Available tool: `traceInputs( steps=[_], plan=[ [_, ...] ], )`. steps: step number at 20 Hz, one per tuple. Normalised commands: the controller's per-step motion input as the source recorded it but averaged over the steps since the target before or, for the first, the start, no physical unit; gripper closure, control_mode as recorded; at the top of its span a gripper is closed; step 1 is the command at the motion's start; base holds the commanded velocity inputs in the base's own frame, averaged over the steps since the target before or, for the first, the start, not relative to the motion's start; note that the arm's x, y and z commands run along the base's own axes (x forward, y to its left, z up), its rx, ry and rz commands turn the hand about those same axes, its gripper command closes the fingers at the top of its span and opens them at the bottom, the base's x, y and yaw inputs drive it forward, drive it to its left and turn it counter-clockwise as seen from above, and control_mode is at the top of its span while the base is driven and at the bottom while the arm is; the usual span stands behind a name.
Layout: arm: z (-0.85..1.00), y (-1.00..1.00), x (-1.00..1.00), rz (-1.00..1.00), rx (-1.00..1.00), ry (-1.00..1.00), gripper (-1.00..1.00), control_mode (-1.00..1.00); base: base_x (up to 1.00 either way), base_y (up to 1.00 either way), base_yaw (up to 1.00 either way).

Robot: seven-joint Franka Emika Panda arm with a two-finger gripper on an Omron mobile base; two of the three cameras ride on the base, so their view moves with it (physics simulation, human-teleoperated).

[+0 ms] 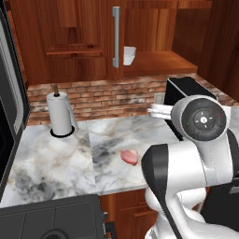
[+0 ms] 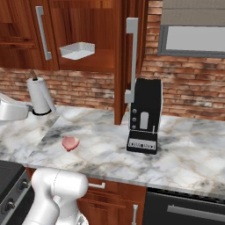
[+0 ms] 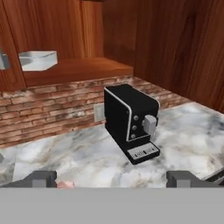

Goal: Retrieve the tupperware from the cabinet, then place the raw meat into the tupperware to avoid contamination.

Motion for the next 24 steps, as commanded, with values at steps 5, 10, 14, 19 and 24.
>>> traceInputs(
  steps=[5,10,14,19,24],
  plan=[
    [0.16,0.21,-0.05,0.15,0.10,-0.19,-1.00,-1.00,0.00,0.00,0.00],
    [0.28,0.17,-0.15,0.06,0.00,-0.20,-1.00,-1.00,0.00,0.00,0.00],
    [0.31,0.14,-0.11,0.02,0.00,-0.19,-1.00,-1.00,0.00,0.00,0.00],
    [0.38,0.01,-0.17,0.00,-0.05,-0.15,-1.00,-1.00,0.00,0.00,0.00],
    [0.32,0.00,-0.10,0.00,-0.08,-0.12,-1.00,-1.00,0.00,0.00,0.00]
  ],
)
